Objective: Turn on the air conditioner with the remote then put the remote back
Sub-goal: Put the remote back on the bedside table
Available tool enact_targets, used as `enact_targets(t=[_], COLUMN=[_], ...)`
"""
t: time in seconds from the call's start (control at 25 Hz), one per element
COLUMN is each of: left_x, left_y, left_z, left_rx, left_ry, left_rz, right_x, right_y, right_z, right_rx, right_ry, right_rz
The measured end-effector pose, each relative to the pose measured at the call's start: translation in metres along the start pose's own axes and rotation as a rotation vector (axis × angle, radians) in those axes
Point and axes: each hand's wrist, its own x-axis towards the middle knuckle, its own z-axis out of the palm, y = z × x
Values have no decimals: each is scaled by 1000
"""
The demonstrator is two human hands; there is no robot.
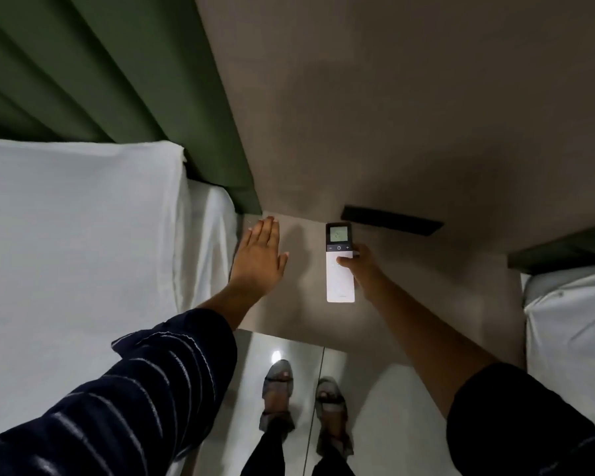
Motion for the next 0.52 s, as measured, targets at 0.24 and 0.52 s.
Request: enact_targets(t=[0.24,0.52], left_x=[36,50], left_y=[4,1], left_z=[110,175], left_rx=[10,-46], left_ry=[-66,-112], left_rz=[67,115], right_x=[103,157], right_y=[109,170], right_z=[-1,26], right_rx=[-4,-139], right_ry=[161,268], right_rz=[159,100])
